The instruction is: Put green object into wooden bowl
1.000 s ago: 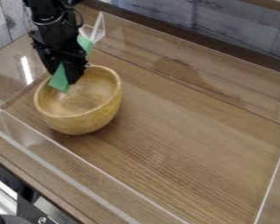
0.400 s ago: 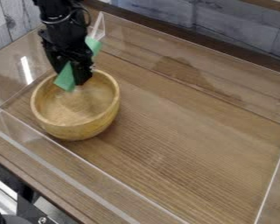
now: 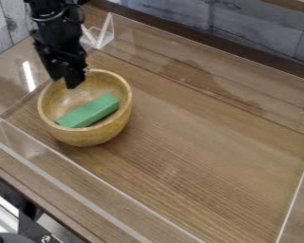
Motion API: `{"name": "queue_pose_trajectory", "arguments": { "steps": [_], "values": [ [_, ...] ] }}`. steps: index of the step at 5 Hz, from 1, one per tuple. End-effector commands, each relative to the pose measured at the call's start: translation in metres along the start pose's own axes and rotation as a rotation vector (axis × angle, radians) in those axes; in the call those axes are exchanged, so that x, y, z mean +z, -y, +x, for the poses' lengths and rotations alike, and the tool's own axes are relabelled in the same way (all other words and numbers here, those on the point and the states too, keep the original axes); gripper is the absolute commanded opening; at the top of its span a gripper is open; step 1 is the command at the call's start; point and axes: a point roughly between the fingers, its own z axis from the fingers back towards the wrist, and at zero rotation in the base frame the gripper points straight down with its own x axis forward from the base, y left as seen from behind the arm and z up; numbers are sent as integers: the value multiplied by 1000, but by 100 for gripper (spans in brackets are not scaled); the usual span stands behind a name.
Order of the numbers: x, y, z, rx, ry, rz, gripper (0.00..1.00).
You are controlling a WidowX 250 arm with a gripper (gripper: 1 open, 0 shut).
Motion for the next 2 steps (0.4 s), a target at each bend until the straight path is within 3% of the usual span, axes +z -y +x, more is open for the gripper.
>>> {"name": "queue_pose_trajectory", "arguments": {
  "steps": [1, 2],
  "values": [
    [17, -13, 6, -16, 28, 18, 100],
    [25, 5, 4, -13, 24, 4, 100]
  ]
}}
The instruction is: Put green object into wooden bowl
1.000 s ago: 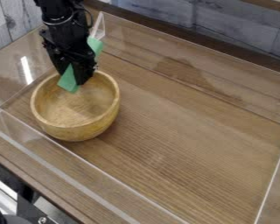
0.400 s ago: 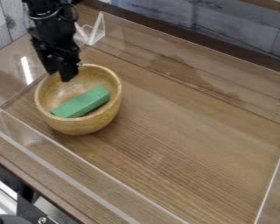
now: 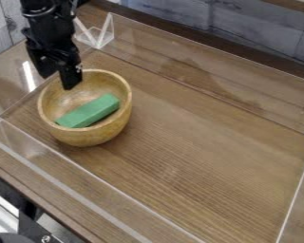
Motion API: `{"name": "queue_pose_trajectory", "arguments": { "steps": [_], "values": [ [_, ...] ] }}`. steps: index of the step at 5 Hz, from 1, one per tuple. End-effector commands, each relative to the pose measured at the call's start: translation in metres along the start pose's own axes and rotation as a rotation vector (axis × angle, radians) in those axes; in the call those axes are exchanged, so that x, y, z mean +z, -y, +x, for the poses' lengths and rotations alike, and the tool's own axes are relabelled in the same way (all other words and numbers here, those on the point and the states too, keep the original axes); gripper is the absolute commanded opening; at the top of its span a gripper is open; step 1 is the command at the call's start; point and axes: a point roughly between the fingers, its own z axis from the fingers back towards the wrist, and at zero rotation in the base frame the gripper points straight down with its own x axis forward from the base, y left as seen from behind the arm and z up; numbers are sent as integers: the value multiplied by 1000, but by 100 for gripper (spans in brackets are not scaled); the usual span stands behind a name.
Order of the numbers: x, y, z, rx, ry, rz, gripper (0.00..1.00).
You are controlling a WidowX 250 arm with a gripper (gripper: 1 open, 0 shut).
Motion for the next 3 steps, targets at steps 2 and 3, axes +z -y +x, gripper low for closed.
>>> {"name": "queue_pose_trajectory", "arguments": {
  "steps": [2, 3],
  "values": [
    [36, 12, 6, -26, 37, 10, 100],
    [44, 10, 9, -49, 29, -5, 100]
  ]
}}
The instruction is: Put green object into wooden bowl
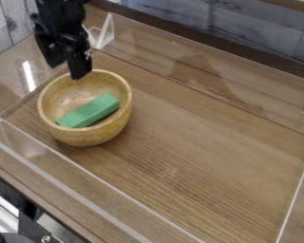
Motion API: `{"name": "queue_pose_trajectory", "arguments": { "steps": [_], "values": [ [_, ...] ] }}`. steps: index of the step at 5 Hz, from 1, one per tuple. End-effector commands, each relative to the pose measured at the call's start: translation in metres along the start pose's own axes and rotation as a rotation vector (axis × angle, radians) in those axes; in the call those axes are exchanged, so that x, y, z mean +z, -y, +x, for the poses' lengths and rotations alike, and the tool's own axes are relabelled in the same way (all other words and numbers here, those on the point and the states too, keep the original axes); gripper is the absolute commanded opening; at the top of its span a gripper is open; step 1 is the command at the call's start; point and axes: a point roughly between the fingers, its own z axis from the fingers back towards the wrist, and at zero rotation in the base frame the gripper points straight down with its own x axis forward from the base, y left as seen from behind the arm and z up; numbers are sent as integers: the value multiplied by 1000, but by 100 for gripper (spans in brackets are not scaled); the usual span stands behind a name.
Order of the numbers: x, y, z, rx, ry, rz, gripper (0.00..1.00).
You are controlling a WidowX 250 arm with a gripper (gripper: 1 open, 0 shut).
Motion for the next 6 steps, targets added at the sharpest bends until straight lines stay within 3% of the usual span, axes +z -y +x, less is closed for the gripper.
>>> {"name": "queue_pose_trajectory", "arguments": {
  "steps": [1, 3, 4, 5, 6],
  "values": [
    [26, -8, 10, -5, 37, 18, 100],
    [31, -4, 5, 9, 23, -11, 100],
    [25, -8, 1, 25, 16, -22, 0],
    [19, -13, -3, 37, 8, -38, 100],
    [18, -7, 3, 111, 7, -45, 100]
  ]
}}
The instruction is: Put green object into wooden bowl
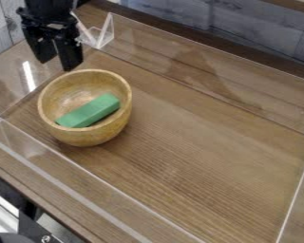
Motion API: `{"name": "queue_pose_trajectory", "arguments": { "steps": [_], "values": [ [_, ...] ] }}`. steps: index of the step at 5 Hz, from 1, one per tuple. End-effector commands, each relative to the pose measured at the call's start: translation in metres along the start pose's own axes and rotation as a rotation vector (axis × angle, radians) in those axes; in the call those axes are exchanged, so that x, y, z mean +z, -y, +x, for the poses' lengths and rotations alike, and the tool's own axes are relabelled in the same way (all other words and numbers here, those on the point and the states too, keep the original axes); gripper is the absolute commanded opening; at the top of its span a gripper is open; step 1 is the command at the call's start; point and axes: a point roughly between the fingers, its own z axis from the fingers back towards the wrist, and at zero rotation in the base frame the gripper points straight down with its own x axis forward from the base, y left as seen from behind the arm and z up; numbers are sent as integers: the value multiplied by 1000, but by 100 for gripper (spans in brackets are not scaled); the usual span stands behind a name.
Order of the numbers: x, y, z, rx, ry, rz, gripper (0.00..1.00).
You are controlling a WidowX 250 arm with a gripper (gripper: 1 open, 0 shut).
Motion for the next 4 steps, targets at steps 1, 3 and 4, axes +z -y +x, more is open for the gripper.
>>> {"name": "queue_pose_trajectory", "arguments": {
  "steps": [1, 3, 4],
  "values": [
    [12, 10, 11, 62, 47, 17, 100],
    [22, 35, 23, 157, 48, 25, 100],
    [27, 37, 29, 133, 50, 30, 100]
  ]
}}
